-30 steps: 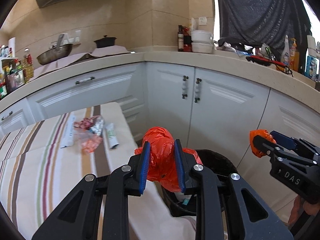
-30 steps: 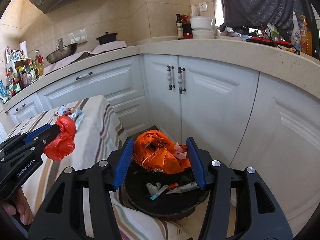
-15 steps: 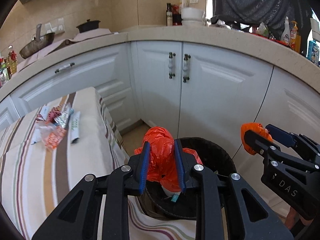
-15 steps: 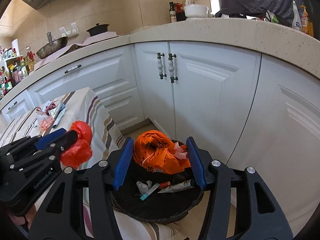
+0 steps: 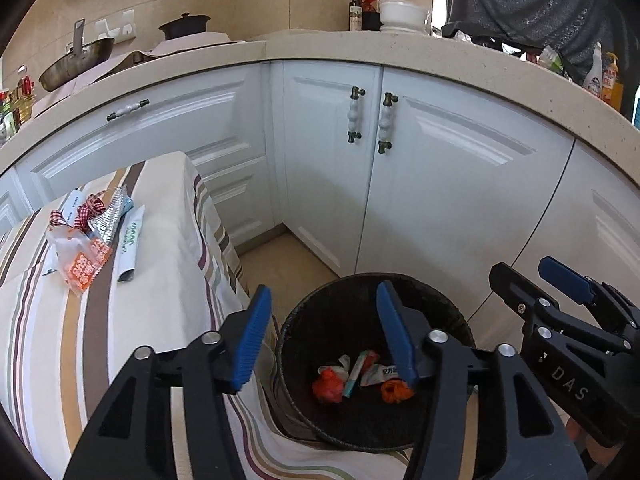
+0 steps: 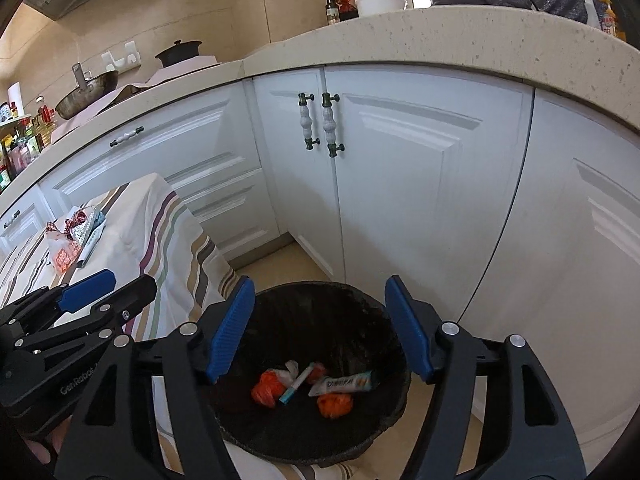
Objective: Collect trash
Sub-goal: 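Move both open tools back over the table toward the remaining trash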
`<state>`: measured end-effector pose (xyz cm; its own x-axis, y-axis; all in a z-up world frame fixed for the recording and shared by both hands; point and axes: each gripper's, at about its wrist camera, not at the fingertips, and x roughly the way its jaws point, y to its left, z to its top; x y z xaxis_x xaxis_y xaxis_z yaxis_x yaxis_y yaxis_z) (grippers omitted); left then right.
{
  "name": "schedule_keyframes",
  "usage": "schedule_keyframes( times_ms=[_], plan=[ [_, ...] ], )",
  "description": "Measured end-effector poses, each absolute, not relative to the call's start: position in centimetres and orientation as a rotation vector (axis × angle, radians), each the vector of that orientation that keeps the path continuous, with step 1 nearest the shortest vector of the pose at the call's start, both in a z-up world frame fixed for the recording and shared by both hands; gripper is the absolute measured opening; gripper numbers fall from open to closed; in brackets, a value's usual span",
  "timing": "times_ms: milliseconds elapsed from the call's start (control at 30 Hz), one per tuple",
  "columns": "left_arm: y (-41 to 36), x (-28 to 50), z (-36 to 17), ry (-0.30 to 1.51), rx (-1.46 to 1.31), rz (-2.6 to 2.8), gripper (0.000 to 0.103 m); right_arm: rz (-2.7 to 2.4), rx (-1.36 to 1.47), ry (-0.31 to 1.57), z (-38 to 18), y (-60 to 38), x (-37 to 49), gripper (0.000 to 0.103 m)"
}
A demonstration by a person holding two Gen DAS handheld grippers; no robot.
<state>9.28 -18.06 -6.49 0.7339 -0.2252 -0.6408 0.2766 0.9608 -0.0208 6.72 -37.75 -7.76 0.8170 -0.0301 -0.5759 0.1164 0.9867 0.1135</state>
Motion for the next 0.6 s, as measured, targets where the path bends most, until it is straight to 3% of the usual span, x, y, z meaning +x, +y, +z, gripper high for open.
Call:
schedule_keyframes(
  times_ms=[133, 600],
  plan=[
    [-17.3, 9.2, -5.8, 0.678, 0.064, -0.265, 0.062, -0.078, 0.141, 0.597, -7.2, -37.4, 6.3, 0.066],
    [-12.3, 8.4, -3.6, 0.623, 0.016, -0.185, 0.064, -0.030, 0.117, 0.569, -5.2, -33.6, 5.9, 0.067]
  ],
)
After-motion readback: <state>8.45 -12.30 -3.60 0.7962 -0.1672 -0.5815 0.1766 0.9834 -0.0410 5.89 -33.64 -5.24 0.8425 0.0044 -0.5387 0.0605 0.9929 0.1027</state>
